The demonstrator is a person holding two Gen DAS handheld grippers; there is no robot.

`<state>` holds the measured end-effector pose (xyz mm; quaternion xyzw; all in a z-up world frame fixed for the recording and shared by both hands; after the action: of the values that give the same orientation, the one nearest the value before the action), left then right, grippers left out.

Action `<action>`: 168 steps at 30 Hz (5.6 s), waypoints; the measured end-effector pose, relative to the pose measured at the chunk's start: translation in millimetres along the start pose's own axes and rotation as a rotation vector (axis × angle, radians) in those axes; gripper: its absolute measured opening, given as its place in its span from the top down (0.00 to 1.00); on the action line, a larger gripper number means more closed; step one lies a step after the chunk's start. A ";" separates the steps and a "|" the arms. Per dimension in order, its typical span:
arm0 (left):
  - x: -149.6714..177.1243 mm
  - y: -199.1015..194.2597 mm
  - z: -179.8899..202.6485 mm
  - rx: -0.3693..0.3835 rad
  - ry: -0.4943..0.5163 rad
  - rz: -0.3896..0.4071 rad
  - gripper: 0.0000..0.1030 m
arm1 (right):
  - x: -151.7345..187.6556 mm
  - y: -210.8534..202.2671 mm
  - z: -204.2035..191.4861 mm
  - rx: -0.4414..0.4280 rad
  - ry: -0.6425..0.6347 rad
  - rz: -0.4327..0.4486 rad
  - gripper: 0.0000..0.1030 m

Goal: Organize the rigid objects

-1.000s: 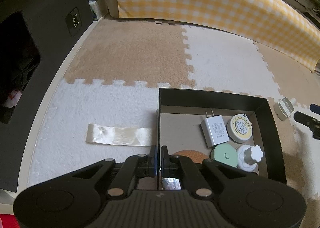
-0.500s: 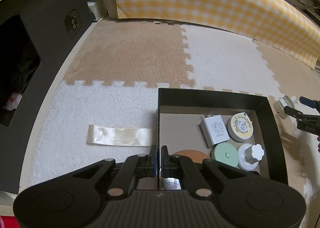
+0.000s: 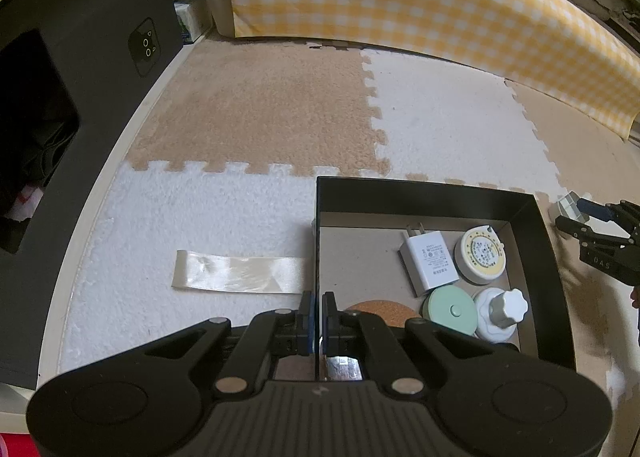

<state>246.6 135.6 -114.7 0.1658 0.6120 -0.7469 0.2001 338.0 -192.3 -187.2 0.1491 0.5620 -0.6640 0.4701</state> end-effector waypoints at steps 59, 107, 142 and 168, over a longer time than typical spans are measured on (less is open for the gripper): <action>-0.9 -1.5 -4.7 0.026 -0.036 0.005 0.98 | -102.7 -110.4 -137.7 -0.227 0.038 0.076 0.37; -1.6 -2.8 -11.6 0.062 -0.070 0.006 0.98 | -72.1 -91.4 -176.2 -0.280 0.049 -0.054 0.56; -1.2 -3.8 -11.1 0.060 -0.070 0.007 0.98 | -80.4 -65.0 -204.9 -0.314 0.098 -0.128 0.79; -1.9 -3.4 -13.0 0.051 -0.065 0.007 0.98 | -92.2 -137.2 -146.6 -0.265 0.198 -0.111 0.17</action>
<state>246.5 149.0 -113.4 0.1486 0.5852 -0.7666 0.2185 228.3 -30.3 -84.5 0.1196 0.6956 -0.5910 0.3906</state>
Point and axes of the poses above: each gripper's, at about its wrist camera, not at the fingertips, and y roughly the way its jaws point, z to its right, x to its underside, the point moved 3 cm from there along y, roughly the way its jaws point, and after that the axes turned 11 degrees about x, right-handed, at the moved point
